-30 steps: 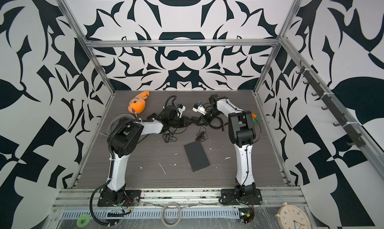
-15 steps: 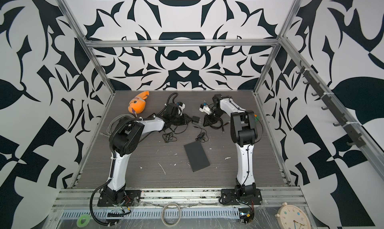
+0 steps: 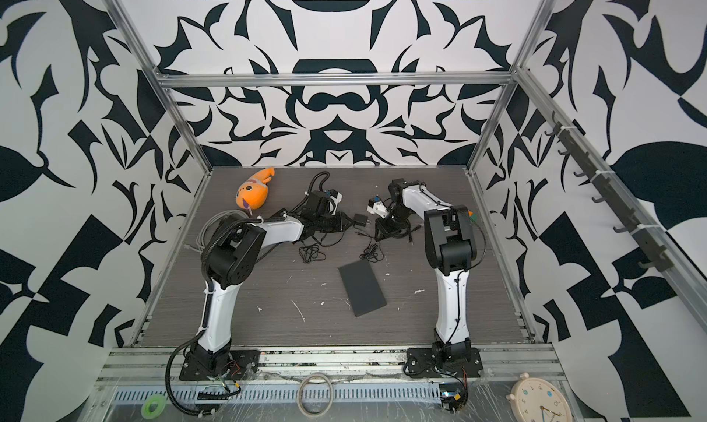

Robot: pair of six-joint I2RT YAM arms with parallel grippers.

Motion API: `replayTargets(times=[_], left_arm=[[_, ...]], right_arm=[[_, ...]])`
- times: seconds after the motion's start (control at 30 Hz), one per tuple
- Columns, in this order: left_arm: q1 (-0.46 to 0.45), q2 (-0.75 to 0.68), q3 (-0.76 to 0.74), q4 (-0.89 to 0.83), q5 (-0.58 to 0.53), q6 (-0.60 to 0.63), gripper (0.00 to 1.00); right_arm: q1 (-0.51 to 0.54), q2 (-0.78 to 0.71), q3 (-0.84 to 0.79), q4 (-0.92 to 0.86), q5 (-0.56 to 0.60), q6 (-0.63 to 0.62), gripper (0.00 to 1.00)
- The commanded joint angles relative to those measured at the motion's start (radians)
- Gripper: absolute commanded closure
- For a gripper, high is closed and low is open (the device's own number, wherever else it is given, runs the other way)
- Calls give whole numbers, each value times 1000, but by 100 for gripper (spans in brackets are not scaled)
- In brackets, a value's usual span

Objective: Insert the plug into the switch port

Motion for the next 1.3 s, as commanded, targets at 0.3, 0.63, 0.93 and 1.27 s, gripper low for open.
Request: replayTargets(times=[0.3,0.63,0.93,1.27], left_arm=[[-11,-109,21,-88,-16,51,74],[-12,-208,19,-169,-33,74,71],[-15,-227,6,-195,-40,79,70],[-34,-198,31,-234,-27,95,64]], right_arm=[[13,-21,-3,-14,27,7,99],[-3,-121,33,-40,96,35,100],[-12,-176,37,-16,139,69,100],[-9,-206,2,12,167,56,82]])
